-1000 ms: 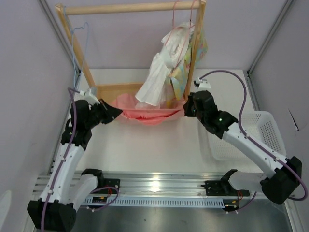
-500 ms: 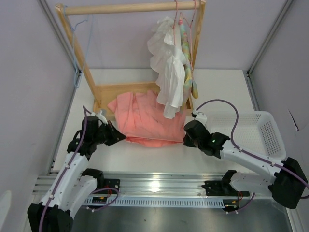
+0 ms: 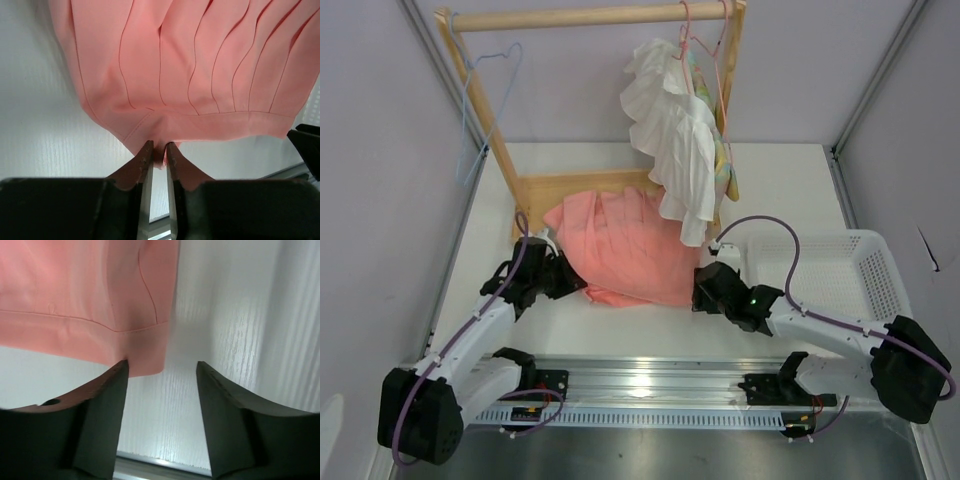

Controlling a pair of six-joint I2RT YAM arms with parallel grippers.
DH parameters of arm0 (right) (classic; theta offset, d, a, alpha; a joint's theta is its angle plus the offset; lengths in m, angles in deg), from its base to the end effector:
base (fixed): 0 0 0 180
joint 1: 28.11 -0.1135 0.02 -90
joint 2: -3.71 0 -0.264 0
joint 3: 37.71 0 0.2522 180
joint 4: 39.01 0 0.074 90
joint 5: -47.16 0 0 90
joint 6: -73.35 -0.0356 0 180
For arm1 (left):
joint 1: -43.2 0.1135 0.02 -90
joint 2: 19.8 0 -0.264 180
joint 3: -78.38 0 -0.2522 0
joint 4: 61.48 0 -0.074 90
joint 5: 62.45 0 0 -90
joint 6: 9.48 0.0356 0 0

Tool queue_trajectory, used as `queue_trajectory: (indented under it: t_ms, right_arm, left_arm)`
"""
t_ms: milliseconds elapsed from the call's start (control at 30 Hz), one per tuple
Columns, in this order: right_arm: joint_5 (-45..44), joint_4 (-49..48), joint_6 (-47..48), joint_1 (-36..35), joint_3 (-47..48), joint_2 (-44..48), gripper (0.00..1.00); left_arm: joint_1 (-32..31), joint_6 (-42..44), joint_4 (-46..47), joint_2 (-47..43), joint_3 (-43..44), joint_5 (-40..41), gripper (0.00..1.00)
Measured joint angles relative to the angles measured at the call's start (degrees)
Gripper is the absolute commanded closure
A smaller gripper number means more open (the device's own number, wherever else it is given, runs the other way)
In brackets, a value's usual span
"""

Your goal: Place the skirt on the hanger

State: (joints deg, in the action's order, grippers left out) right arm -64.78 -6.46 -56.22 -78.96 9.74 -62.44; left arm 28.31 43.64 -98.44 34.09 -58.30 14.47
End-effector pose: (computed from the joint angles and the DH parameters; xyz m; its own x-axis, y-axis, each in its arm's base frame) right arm 0.1487 0.1615 0.1906 -0.7437 0.0224 -0.6681 -0.1270 0.9765 0.1741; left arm 0.1774 -0.0555 0.2004 -0.8091 -0.3898 -0.4399 -0.1095 0.8353 -0.5387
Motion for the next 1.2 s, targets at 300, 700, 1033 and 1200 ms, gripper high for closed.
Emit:
queue_trajectory:
  t_ms: [300, 700, 1033, 1200]
  right_arm:
    - [-10.47, -4.57, 9.44, -13.14, 1.11, -2.71, 0.36]
    - [-21.59, -3.08, 18.8, -22.14, 3.82, -11.06, 0.31]
    - [-25.22, -0.83, 19.1, -20.9, 9.31, -18.34, 0.29]
    - [-25.07, 2.84, 18.29, -20.59, 9.79, -17.62, 0.29]
  left_arm:
    - [-0.11, 1.55, 0.87, 1.68, 0.02, 1.16, 0.66]
    - [-0.15, 1.51, 1.81, 3.15, 0.0, 1.18, 0.66]
    - [-0.22, 1.38, 2.14, 3.15, 0.0, 1.4, 0.65]
    - [-0.22, 1.38, 2.16, 3.15, -0.11, 1.42, 0.65]
